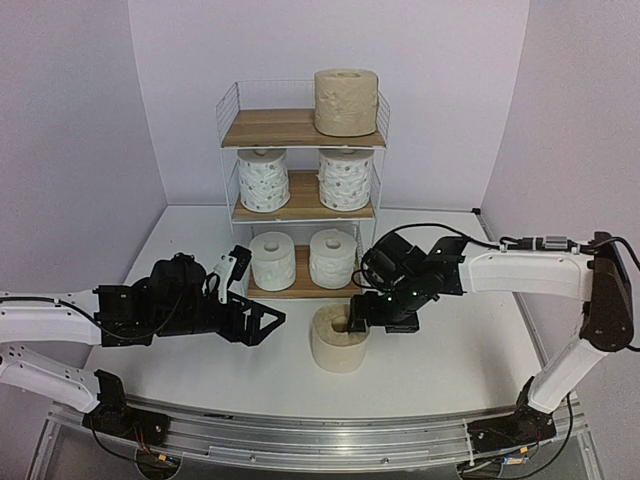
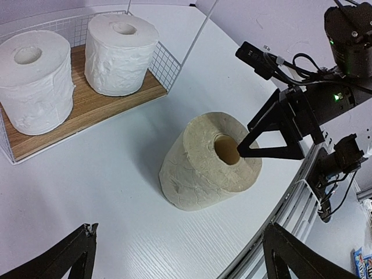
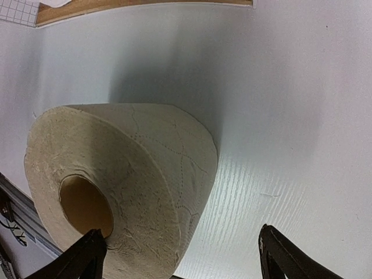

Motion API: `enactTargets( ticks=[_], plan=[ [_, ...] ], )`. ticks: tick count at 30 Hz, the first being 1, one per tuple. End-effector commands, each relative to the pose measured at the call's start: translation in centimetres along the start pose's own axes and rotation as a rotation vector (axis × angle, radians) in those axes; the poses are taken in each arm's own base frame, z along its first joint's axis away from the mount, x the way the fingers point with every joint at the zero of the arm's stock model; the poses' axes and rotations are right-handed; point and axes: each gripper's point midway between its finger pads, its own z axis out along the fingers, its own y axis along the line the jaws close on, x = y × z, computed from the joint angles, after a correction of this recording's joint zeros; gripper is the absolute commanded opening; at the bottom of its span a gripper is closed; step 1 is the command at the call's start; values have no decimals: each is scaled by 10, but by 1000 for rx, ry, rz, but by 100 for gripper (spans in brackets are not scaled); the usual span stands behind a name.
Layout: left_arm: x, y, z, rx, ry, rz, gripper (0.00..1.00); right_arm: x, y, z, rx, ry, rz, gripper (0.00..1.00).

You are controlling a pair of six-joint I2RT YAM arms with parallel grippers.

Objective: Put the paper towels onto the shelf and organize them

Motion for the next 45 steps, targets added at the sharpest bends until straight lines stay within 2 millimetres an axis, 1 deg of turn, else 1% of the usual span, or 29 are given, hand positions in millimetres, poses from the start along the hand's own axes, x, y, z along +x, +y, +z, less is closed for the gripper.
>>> enactTargets(
  ticks=[1, 7, 12, 19, 22, 23, 25, 26, 29, 31, 33, 34, 37, 43, 45],
  plan=[
    [-4, 3, 4, -22, -29, -11, 100, -16, 5, 6, 27, -58, 22, 86],
    [-5, 2, 6, -23, -30, 4, 99, -23, 11, -3, 22, -102, 27, 85],
    [-6, 0, 4, -1, -48, -6, 100, -26, 21, -10, -17, -104, 42, 85],
    [-3, 2, 4, -4, -45, -22, 100, -28, 18, 2, 13, -97, 68, 83],
    [0, 4, 6, -9, -36, -24, 100, -29, 16, 9, 33, -96, 77, 80],
    [0, 4, 7, -9, -37, -23, 99, -29, 15, 11, 42, -98, 78, 78],
    [-4, 1, 8, 2, -54, -17, 100, -30, 14, 15, 53, -98, 81, 71],
    [-5, 0, 9, 7, -56, -10, 100, -31, 14, 16, 53, -97, 85, 67],
    [-3, -4, 13, 25, -51, 22, 100, -29, 20, 14, 29, -83, 87, 47],
    [-3, -7, 16, 27, -56, 52, 100, -28, 25, 8, 0, -74, 87, 36],
    [-2, -14, 19, 34, -69, 109, 99, -26, 32, -3, -46, -66, 91, 26],
    [-2, -20, 20, 41, -79, 141, 99, -25, 36, -10, -70, -61, 95, 23],
    [-4, -34, 21, 49, -111, 229, 100, -20, 46, -29, -133, -34, 106, 17],
    [4, -65, 31, 65, -96, 375, 100, -3, 60, -60, -219, 57, 122, 16],
    [10, -71, 37, 64, -72, 412, 100, 1, 63, -68, -242, 79, 125, 16]
  ],
)
